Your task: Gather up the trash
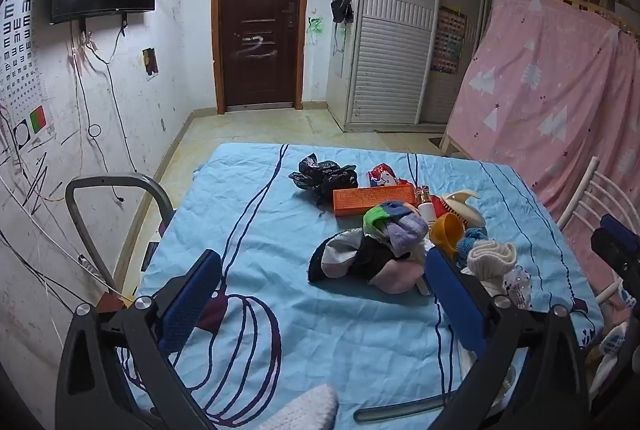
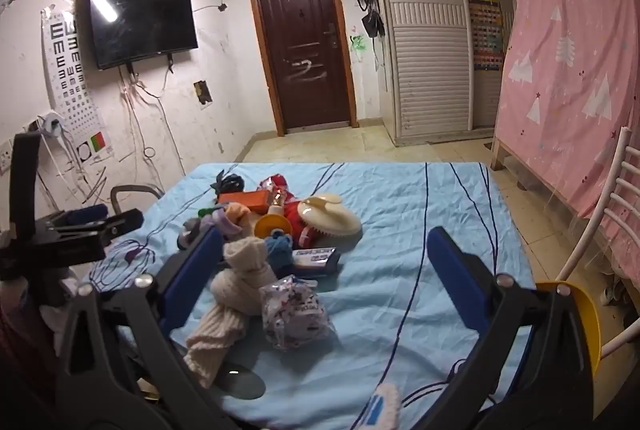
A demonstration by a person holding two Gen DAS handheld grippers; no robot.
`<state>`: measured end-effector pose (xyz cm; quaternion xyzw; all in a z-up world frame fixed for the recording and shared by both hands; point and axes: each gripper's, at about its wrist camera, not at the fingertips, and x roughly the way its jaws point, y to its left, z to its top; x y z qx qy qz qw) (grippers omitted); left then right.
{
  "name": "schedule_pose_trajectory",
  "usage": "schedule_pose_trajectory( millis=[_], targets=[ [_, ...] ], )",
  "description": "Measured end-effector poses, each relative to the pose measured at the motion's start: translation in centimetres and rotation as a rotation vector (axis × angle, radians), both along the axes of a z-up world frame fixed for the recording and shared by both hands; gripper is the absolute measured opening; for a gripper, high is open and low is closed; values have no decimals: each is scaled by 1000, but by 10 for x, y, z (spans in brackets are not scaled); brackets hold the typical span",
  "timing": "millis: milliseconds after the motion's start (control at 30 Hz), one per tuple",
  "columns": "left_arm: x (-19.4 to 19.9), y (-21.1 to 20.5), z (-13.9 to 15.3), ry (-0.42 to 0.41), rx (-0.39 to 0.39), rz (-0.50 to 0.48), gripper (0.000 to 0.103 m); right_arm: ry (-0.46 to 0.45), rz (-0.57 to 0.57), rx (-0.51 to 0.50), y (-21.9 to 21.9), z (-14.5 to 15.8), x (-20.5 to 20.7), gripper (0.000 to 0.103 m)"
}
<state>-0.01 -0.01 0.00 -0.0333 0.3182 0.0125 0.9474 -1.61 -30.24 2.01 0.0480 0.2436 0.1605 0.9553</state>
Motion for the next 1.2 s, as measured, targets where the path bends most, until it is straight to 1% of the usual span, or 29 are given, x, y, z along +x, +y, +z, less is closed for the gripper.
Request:
schedule_pose_trajectory(
  millis=[133, 300, 333, 400, 467, 533, 1200],
  targets=[
    [-2, 0, 0, 0, 5, 1, 93, 14, 0, -6, -1, -1, 4, 98],
    [-7, 1, -1, 3, 7, 5, 93, 8, -3, -9, -2, -3, 4, 98],
    [-1, -6, -4, 4, 10, 1, 93, 6, -3, -8, -3, -2, 4, 98],
    [-3, -8, -5, 4, 10, 1, 93, 4, -3, -10, -5, 0, 4, 98],
    [0, -5, -5, 9, 6, -1, 93, 1, -3, -9, -7, 1, 3, 98],
    [2, -2, -6, 18, 3, -3, 93, 8, -4, -17, 1, 1, 2, 98],
    [4, -3, -5, 27, 7, -7, 93, 8, -4, -20, 2, 3, 5, 98]
  ],
)
